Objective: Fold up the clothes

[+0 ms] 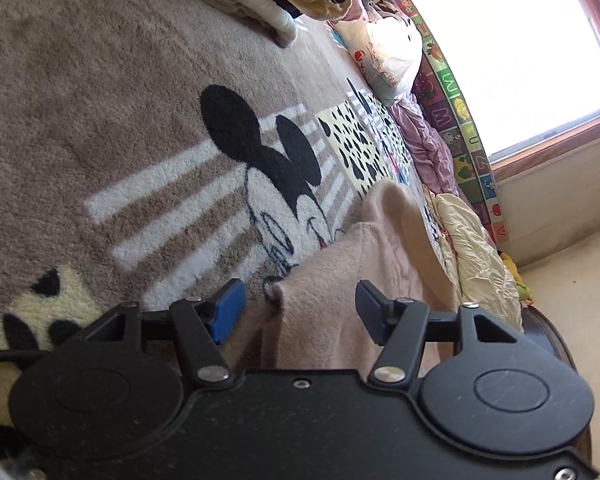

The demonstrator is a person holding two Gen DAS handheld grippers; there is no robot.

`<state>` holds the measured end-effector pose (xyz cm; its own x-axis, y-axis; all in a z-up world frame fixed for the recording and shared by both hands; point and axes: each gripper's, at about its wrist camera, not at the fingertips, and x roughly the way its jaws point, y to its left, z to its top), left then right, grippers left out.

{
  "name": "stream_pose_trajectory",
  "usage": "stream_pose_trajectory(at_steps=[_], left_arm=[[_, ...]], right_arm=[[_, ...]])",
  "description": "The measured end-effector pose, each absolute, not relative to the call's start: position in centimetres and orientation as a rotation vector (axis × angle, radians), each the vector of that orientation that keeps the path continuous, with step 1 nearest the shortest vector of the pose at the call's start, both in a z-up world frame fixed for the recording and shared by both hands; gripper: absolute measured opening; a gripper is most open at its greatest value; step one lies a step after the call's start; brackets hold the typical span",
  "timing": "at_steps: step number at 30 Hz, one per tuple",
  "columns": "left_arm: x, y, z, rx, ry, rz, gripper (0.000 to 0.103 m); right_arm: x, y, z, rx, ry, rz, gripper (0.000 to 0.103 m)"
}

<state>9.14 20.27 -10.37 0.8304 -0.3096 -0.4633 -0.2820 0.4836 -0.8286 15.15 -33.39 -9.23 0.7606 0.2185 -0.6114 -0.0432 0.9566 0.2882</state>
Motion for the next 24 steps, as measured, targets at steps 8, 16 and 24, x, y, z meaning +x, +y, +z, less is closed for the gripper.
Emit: stream_pose_trajectory(at_steps=[8, 16, 24], left_arm=[[9.3, 3.6, -4.2, 0.16, 0.455, -0.322, 0.017], [9.5, 8.7, -5.4, -0.272, 0.487, -0.208, 0.062], [9.8, 18.5, -9.7, -1.119, 0.528, -0.006, 0.062]], right_arm=[[13.5, -35.3, -10.7, 0.376, 0.596, 0.187, 0.041], [13.4, -36.0, -11.3, 0.42, 0.57, 0.21, 0.041], [13.3, -36.1, -11.7, 0.425, 0.555, 0.215, 0.041]])
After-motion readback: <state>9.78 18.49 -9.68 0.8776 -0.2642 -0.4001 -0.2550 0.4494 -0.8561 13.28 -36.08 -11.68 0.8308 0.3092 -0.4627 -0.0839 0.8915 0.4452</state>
